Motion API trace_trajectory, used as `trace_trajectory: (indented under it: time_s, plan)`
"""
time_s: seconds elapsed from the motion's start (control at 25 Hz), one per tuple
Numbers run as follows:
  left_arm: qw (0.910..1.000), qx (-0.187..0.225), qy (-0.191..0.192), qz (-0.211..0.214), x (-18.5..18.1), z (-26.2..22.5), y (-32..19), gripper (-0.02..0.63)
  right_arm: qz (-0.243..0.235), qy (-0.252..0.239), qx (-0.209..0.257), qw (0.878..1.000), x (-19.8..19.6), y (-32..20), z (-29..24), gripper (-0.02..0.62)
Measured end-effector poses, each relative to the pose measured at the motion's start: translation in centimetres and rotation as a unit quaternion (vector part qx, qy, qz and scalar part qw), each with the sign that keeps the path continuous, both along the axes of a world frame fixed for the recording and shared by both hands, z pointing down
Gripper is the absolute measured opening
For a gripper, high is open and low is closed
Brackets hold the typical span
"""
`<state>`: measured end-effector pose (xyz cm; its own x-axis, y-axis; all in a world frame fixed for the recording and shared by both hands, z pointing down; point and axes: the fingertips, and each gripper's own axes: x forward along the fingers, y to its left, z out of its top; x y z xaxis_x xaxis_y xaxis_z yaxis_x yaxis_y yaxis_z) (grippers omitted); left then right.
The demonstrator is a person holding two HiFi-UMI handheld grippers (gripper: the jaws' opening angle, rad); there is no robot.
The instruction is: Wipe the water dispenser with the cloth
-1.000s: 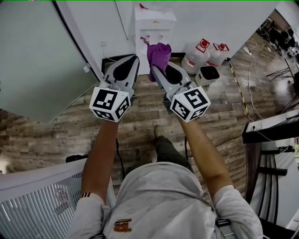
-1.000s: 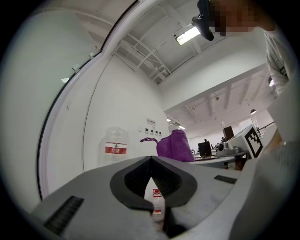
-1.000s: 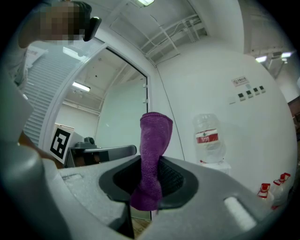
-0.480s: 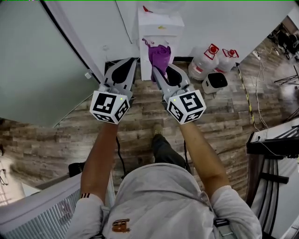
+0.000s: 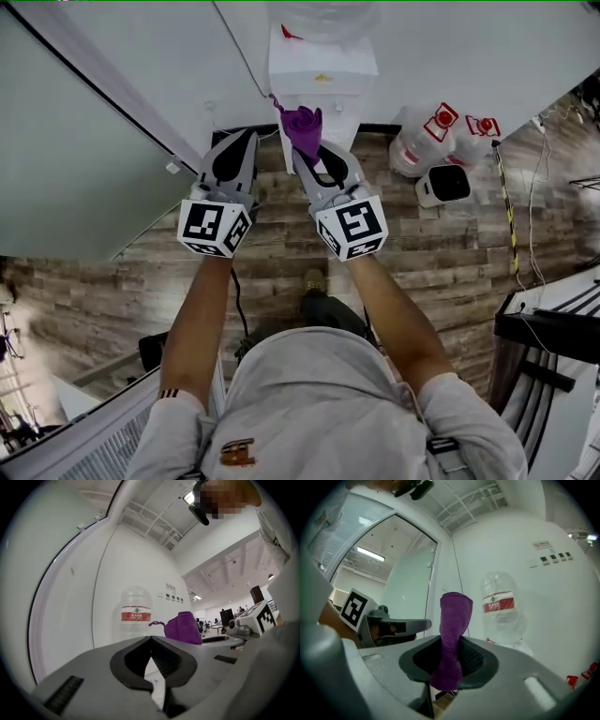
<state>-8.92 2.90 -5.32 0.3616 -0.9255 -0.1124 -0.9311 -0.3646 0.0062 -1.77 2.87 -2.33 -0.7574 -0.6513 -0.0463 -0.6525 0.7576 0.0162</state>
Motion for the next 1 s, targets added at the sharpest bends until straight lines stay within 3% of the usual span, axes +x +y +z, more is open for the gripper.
trace_trajectory:
  time_s: [0.32, 0.68, 1.0]
  plan:
    - [0.9990, -0.032, 0.001, -0.033, -1.3, 3.0, -5.7, -0.002, 0.003, 0.000, -0.035, 0.999, -0.9, -6.0, 4.3, 0.098]
    - [0.9975, -0.065, -0.006, -0.026, -1.9, 7.0, -11.8, -0.002, 0.020, 0.020, -0.039, 0.999, -2.2, -11.9, 6.8, 0.098]
    - [0.9969, -0.078, -0.004, -0.009, -4.5, 9.4, -15.0, -0.002, 0.046, 0.038, -0.046, 0.997, -6.0, -15.3, 10.0, 0.098]
